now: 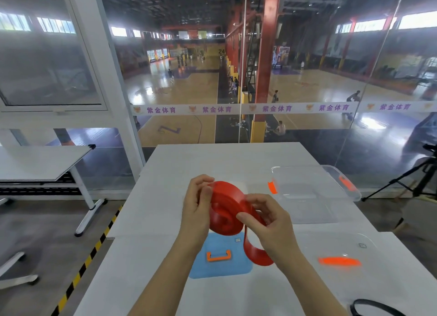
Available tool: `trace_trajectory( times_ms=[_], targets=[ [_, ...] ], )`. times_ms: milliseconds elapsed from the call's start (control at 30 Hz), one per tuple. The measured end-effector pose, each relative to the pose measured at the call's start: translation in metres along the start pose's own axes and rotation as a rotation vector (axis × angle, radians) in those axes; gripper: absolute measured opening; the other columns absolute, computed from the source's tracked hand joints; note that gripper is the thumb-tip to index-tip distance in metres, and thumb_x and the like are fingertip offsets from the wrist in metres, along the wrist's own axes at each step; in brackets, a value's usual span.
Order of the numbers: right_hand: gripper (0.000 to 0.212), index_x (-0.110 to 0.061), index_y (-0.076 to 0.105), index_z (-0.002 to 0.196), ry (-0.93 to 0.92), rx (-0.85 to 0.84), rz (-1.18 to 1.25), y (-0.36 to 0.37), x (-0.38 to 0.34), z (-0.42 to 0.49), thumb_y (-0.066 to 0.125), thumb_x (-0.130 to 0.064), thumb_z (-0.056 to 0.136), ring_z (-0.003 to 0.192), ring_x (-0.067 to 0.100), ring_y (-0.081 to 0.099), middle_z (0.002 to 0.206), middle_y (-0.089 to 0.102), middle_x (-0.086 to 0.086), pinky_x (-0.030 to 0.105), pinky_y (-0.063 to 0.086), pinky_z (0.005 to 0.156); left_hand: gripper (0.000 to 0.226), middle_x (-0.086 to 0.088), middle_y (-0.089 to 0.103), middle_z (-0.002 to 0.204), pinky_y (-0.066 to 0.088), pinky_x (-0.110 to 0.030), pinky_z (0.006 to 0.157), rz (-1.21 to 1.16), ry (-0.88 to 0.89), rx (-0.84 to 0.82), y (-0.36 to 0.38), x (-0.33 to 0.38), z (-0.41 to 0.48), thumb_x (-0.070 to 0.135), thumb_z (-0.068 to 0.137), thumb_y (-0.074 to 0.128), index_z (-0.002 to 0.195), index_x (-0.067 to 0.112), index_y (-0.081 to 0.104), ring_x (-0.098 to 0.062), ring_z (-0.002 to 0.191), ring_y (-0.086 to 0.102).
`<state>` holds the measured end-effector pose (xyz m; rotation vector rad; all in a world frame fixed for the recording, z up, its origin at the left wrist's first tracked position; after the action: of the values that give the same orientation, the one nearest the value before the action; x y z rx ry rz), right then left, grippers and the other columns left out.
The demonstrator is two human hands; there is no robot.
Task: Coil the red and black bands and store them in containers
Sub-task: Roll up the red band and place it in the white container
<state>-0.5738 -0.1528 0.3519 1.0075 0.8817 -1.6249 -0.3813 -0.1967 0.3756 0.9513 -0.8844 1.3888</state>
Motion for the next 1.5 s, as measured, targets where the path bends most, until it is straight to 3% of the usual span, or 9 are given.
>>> trace_trajectory(
  times_ms=[133, 267, 433, 533, 667, 833, 1100, 1233, 1500],
  targets=[
    [0.040, -0.039, 0.074, 0.102, 0.022, 0.037, 0.012, 0.001, 0.006, -0.004, 0.089, -0.009, 0.080, 0.096, 0.019, 0.072, 0.099, 0.076, -0.006, 0.032, 0.060, 0.089, 0.020, 0.024, 0.066, 0.103, 0.057, -0.029, 0.080, -0.136, -0.067, 0.139, -0.011, -0.005, 0.000, 0.041, 0.106, 0.040, 0.108, 0.040, 0.061, 0.000, 0.092, 0.064],
    [0.038, -0.032, 0.077, 0.104, -0.011, 0.096, 0.039, -0.004, 0.000, -0.003, 0.083, 0.000, 0.084, 0.095, 0.015, 0.073, 0.100, 0.077, -0.009, 0.022, 0.058, 0.083, 0.027, 0.010, 0.070, 0.111, 0.060, -0.042, 0.090, -0.199, -0.151, 0.091, 0.001, -0.018, -0.003, 0.046, 0.105, 0.038, 0.110, 0.036, 0.063, -0.018, 0.105, 0.069],
    [0.037, -0.034, 0.078, 0.102, -0.028, 0.118, -0.043, -0.014, -0.002, -0.001, 0.082, -0.001, 0.084, 0.095, 0.010, 0.074, 0.098, 0.078, -0.018, 0.018, 0.058, 0.081, 0.023, 0.021, 0.068, 0.106, 0.057, -0.027, 0.086, 0.001, -0.129, -0.086, 0.008, -0.019, -0.003, 0.041, 0.108, 0.037, 0.112, 0.028, 0.056, -0.001, 0.102, 0.067],
    [0.035, -0.031, 0.080, 0.103, -0.059, 0.077, -0.071, -0.011, -0.005, 0.000, 0.084, -0.003, 0.083, 0.102, 0.010, 0.074, 0.104, 0.079, -0.017, 0.019, 0.059, 0.085, 0.008, 0.025, 0.062, 0.119, 0.057, -0.024, 0.086, 0.112, -0.088, -0.260, 0.016, -0.016, 0.001, 0.030, 0.106, 0.052, 0.112, 0.034, 0.056, -0.005, 0.111, 0.064],
    [0.029, -0.029, 0.080, 0.104, -0.027, 0.033, -0.071, -0.004, -0.002, 0.000, 0.085, -0.008, 0.084, 0.104, 0.012, 0.074, 0.105, 0.079, -0.016, 0.022, 0.061, 0.085, 0.028, 0.025, 0.059, 0.121, 0.051, -0.017, 0.096, 0.303, 0.059, -0.401, 0.028, -0.008, -0.004, 0.021, 0.103, 0.058, 0.121, 0.043, 0.059, -0.004, 0.119, 0.057],
    [0.027, -0.027, 0.078, 0.100, 0.060, -0.048, -0.028, 0.004, 0.003, 0.007, 0.087, -0.009, 0.082, 0.099, 0.015, 0.075, 0.102, 0.079, -0.010, 0.025, 0.060, 0.083, 0.031, 0.014, 0.066, 0.116, 0.056, -0.024, 0.090, 0.124, -0.033, -0.297, 0.015, -0.016, -0.003, 0.009, 0.103, 0.055, 0.113, 0.036, 0.068, -0.010, 0.114, 0.062],
    [0.029, -0.026, 0.078, 0.107, 0.099, 0.076, 0.013, 0.007, 0.011, -0.001, 0.083, -0.008, 0.085, 0.096, 0.013, 0.074, 0.101, 0.078, -0.008, 0.022, 0.059, 0.080, 0.026, 0.011, 0.072, 0.108, 0.059, -0.028, 0.083, -0.070, -0.216, 0.059, -0.026, -0.036, 0.002, 0.027, 0.109, 0.046, 0.107, 0.034, 0.070, -0.014, 0.105, 0.068],
    [0.036, -0.033, 0.077, 0.105, 0.124, 0.093, 0.069, 0.022, 0.014, -0.007, 0.080, -0.003, 0.086, 0.086, 0.015, 0.072, 0.097, 0.077, -0.002, 0.027, 0.060, 0.073, 0.030, 0.005, 0.075, 0.106, 0.058, -0.031, 0.080, -0.203, -0.303, 0.134, -0.037, -0.048, 0.003, 0.029, 0.110, 0.043, 0.103, 0.030, 0.072, -0.018, 0.103, 0.070],
    [0.029, -0.031, 0.064, 0.114, 0.180, 0.196, 0.084, 0.052, 0.036, -0.021, 0.076, -0.014, 0.094, 0.105, 0.013, 0.074, 0.108, 0.077, -0.012, 0.035, 0.060, 0.089, 0.030, -0.007, 0.075, 0.113, 0.058, -0.032, 0.081, -0.371, -0.432, 0.148, -0.047, -0.079, -0.002, 0.028, 0.110, 0.044, 0.114, 0.019, 0.071, -0.016, 0.096, 0.072]
  ],
)
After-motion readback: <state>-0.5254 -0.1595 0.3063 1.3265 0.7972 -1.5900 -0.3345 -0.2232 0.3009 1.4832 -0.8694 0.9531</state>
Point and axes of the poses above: each hand's wrist, its own z-axis towards the middle knuckle, its own y-axis out of the palm, x = y × z, the point moved 10 cm from there along z, towards the middle knuckle
